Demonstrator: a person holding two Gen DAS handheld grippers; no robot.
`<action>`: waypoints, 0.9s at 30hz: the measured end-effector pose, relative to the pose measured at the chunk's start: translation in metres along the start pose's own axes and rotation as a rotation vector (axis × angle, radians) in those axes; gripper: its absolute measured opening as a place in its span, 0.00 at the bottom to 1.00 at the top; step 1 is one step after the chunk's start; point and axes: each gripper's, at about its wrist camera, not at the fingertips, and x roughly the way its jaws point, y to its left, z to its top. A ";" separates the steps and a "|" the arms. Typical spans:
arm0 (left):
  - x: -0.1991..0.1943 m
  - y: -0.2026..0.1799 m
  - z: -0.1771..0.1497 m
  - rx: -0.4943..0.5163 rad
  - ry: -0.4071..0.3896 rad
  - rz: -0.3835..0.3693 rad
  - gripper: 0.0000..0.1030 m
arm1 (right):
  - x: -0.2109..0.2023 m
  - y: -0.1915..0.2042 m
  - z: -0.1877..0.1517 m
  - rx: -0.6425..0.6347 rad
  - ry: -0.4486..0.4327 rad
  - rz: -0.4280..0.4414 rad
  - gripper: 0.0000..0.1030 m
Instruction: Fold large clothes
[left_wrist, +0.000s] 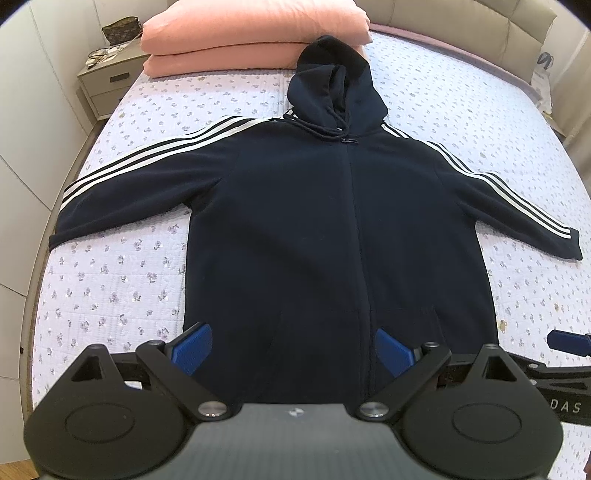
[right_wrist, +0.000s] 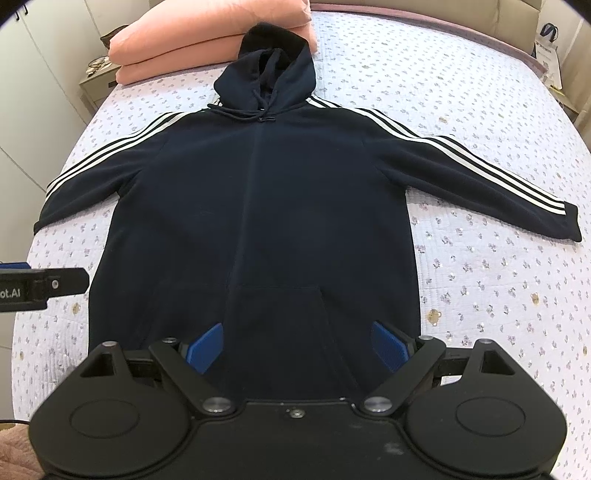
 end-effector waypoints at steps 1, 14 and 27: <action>0.000 0.001 0.000 -0.001 0.001 0.000 0.94 | 0.000 0.000 0.000 0.000 0.001 0.001 1.00; 0.001 0.002 0.000 -0.013 0.011 0.001 0.94 | 0.000 0.000 -0.002 -0.015 -0.003 0.016 1.00; 0.002 0.003 0.000 -0.027 0.018 -0.002 0.94 | -0.001 -0.002 -0.001 -0.004 -0.003 0.022 1.00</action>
